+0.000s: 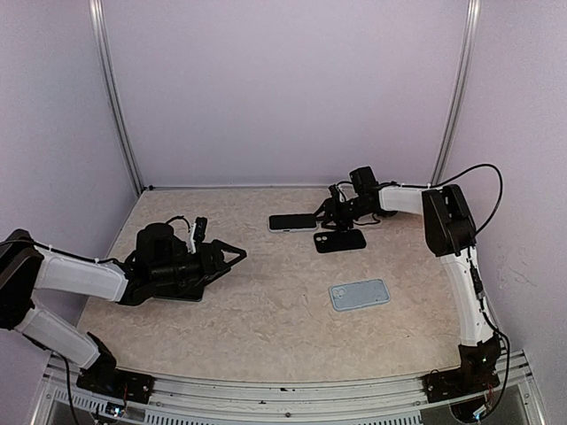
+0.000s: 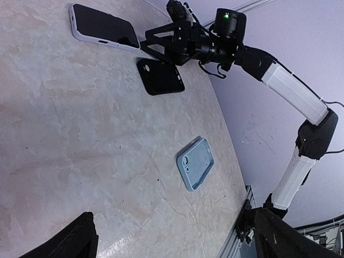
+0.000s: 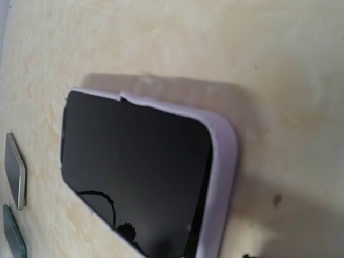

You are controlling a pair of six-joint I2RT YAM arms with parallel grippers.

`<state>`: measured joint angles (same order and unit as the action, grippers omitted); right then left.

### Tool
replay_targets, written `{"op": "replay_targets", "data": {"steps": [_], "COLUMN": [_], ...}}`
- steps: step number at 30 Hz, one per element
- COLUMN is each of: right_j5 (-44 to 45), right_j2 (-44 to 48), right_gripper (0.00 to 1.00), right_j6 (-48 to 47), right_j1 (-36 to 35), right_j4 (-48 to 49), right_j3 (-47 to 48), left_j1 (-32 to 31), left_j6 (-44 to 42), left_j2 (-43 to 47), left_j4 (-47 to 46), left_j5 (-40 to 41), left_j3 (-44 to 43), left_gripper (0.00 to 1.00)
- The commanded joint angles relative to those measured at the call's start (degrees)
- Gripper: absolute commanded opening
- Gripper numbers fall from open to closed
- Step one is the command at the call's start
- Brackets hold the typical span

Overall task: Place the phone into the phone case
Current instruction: Place the phone with the phone case at the center of the board, then move the phone with the phone case to the center of the board.

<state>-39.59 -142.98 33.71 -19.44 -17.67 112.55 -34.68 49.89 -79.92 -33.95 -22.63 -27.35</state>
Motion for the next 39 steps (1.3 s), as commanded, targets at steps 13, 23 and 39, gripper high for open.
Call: {"op": "replay_targets", "data": {"steps": [13,23,39], "right_j5": [-2.24,-3.16,13.11], "right_j2": [0.04,1.08,18.51], "right_gripper": [0.55,0.56,0.74], "right_j6": [-2.35,-4.6,-13.66], "right_j1": [-2.73,-3.32,-3.32], "right_j4": [-1.07,-2.1,-6.95], "right_j3": [1.97,1.39,-11.56], "left_j1": [0.49,0.49,0.62], "left_j6": [0.37,0.71,-3.78], "left_j2": [0.53,0.25,1.57], "left_j4": [-1.38,-1.93,3.82], "left_j5": [0.3,0.05,3.37], "left_j3": [0.45,0.55,-2.24], "left_gripper": [0.98,0.98,0.99]}}
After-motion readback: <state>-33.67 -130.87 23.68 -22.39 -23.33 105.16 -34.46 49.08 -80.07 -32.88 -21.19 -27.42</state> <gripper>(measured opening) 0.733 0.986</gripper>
